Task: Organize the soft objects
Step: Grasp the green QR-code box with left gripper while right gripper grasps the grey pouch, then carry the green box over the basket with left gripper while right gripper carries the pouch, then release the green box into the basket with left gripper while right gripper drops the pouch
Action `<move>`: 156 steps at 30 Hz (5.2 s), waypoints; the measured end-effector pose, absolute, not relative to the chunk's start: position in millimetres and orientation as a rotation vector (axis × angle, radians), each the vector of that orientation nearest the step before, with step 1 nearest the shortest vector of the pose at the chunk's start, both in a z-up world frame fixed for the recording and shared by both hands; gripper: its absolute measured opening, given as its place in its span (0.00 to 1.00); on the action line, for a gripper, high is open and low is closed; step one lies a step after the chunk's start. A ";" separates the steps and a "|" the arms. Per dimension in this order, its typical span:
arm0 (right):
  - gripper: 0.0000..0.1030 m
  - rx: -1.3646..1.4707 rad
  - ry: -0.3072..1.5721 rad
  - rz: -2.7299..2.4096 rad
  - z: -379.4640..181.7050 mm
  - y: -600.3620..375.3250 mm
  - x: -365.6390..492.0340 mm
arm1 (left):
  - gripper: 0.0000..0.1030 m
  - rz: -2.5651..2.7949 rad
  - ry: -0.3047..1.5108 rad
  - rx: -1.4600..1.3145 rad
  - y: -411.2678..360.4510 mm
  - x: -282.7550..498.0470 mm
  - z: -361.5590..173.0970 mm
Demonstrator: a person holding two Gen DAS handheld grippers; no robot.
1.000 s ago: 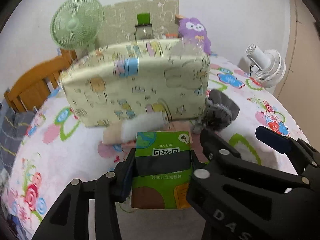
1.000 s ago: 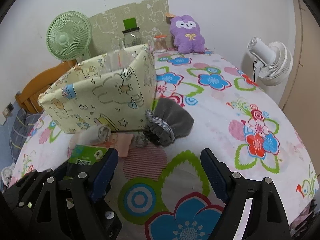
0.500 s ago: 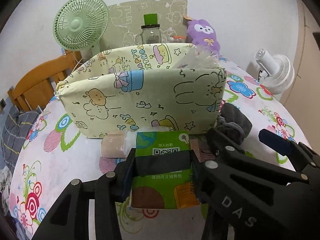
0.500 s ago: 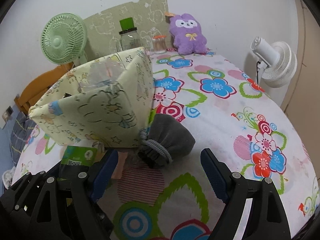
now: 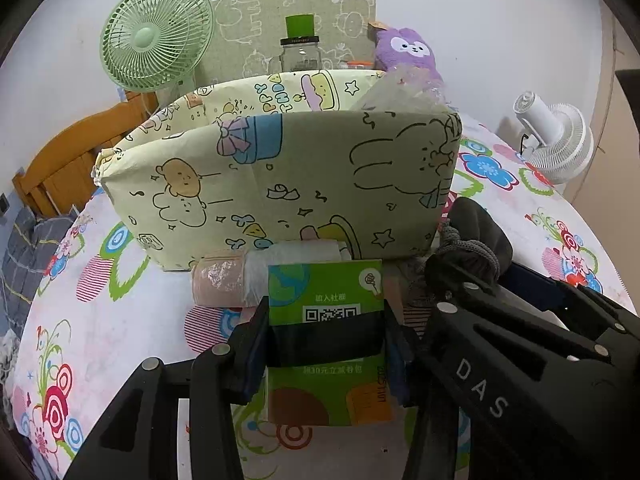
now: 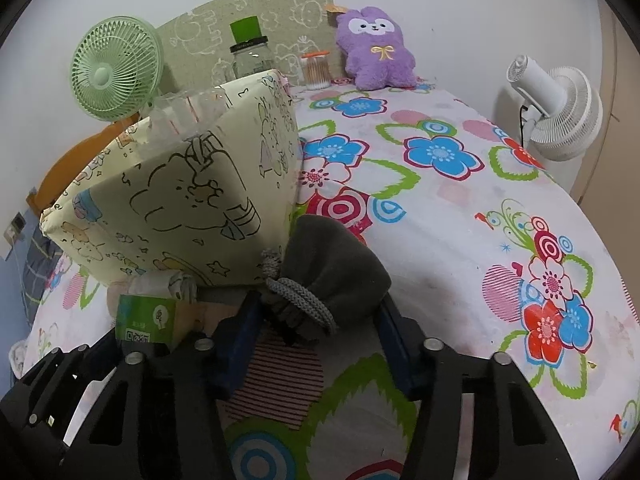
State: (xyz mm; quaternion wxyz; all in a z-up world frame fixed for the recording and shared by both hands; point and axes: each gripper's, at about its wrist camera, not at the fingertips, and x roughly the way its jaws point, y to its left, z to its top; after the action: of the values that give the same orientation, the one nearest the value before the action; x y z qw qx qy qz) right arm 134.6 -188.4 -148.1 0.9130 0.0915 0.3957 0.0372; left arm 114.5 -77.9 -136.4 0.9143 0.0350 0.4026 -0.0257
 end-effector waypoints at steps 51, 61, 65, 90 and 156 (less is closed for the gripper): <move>0.49 0.194 0.622 0.063 -62.9 -169.2 42.3 | 0.46 -0.133 0.672 0.022 -55.9 40.5 -64.6; 0.49 0.196 0.582 0.073 -35.9 -166.5 36.1 | 0.46 -0.126 0.623 0.029 -53.2 36.1 -37.7; 0.49 0.198 0.559 0.076 -22.3 -165.5 34.6 | 0.46 -0.123 0.595 0.030 -52.3 34.6 -23.9; 0.49 0.198 0.488 0.040 11.0 -163.0 41.9 | 0.46 -0.159 0.533 0.034 -48.7 48.2 4.8; 0.49 0.212 0.671 0.121 -37.9 -131.4 211.6 | 0.53 -0.086 0.718 -0.014 -20.9 210.1 -47.5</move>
State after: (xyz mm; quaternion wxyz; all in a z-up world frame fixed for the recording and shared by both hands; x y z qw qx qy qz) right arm 211.6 -131.4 -37.9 0.9369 0.1037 0.3285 0.0594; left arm 210.1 -20.9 -47.5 0.9354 -0.0066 0.3510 -0.0419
